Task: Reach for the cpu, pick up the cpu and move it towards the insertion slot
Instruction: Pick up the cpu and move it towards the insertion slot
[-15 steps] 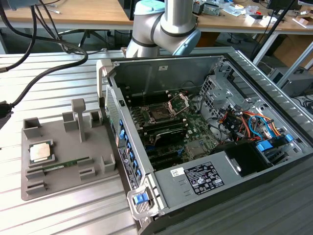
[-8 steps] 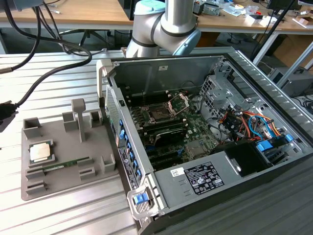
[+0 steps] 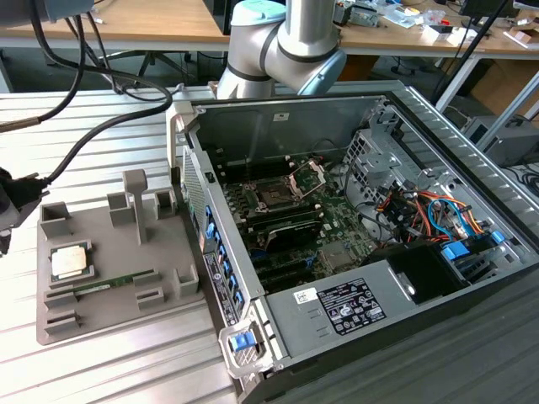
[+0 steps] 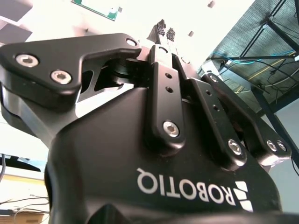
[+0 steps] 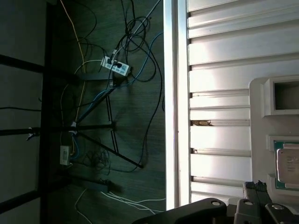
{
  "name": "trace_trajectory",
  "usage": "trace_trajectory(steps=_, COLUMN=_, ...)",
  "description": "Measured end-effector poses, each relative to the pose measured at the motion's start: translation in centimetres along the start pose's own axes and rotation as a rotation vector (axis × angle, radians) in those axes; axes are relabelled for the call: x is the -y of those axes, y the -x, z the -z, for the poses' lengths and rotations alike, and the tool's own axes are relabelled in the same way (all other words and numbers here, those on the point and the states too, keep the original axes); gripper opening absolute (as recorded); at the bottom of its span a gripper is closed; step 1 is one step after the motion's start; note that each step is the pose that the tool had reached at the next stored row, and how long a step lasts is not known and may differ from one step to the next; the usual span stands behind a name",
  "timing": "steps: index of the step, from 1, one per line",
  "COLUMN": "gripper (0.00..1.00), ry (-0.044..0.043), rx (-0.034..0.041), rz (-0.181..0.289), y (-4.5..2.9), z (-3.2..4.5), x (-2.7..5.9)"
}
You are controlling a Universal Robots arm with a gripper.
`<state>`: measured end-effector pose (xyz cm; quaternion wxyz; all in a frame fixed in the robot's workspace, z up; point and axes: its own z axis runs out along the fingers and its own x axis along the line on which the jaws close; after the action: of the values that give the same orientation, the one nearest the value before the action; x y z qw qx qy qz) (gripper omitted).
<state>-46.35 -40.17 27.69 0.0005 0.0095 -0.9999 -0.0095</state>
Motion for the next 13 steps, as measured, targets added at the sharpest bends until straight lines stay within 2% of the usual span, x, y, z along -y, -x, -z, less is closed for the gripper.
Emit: trace_trajectory(steps=13, gripper=0.10, ry=-0.0075, rx=-0.0001, rz=0.000, y=1.09, z=-0.25, x=0.03)
